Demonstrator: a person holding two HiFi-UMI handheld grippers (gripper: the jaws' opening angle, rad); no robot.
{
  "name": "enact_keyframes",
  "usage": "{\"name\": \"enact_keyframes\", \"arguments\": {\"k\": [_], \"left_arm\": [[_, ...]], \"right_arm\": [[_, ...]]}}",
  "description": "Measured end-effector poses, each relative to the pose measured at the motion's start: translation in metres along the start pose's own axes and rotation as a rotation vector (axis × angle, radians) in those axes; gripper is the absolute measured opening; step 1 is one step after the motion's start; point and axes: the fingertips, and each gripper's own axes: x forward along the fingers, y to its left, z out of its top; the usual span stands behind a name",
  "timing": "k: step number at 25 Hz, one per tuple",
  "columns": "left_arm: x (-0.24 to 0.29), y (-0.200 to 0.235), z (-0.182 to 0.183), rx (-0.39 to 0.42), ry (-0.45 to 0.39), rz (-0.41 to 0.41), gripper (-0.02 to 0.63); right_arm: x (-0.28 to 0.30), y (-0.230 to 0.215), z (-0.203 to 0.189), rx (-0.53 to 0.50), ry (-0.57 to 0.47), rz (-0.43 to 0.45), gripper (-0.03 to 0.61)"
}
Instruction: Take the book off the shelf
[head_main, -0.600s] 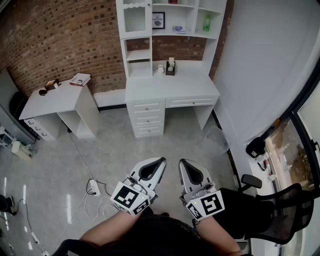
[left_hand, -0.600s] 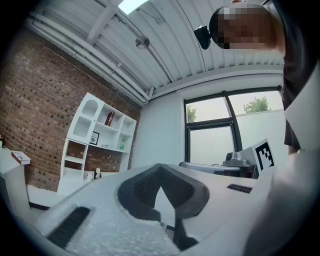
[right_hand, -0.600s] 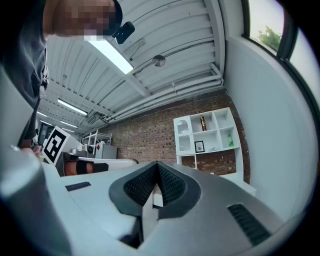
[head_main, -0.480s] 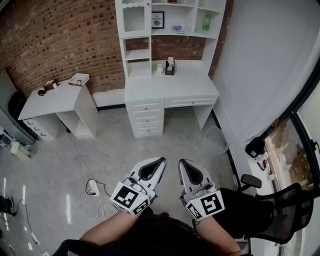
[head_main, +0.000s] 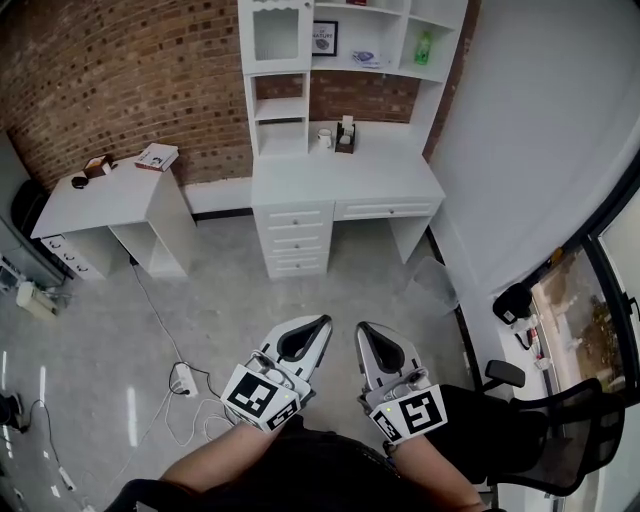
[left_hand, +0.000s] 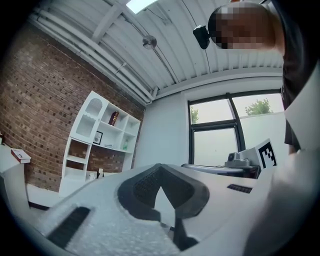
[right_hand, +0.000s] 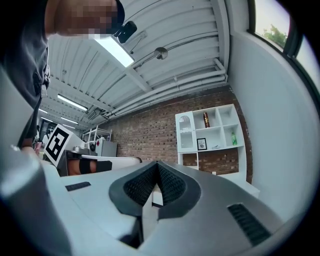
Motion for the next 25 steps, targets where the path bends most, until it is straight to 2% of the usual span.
{"name": "enact_keyframes", "arguments": {"k": [8,12,15,21,25], "left_arm": [[0.014,0.076,0.007,0.001,0.003,-0.045,0.005],[0.018,0.115,0.020,-0.005,0.003,-0.084,0.005],[0.015,0.138,0.028,0.002,-0.004,-0.113,0.005],[0.017,0.182,0.023,-0.041,0.001,-0.106,0.005],[0.025,0.199,0.019,-0.041,0.007,-0.092,0.005]], "right_arm": [[0.087,-0.001,0.001,0.022,-0.055,-0.004,0.014],[0.132,-0.003,-0.003,0.095,-0.053,-0.032,0.015],[0.157,0.000,-0.008,0.110,-0.034,-0.034,0.015],[0.192,0.004,-0.024,0.088,0.017,-0.036,0.015],[0.206,0.000,-0.029,0.085,0.022,-0.028,0.015]]}}
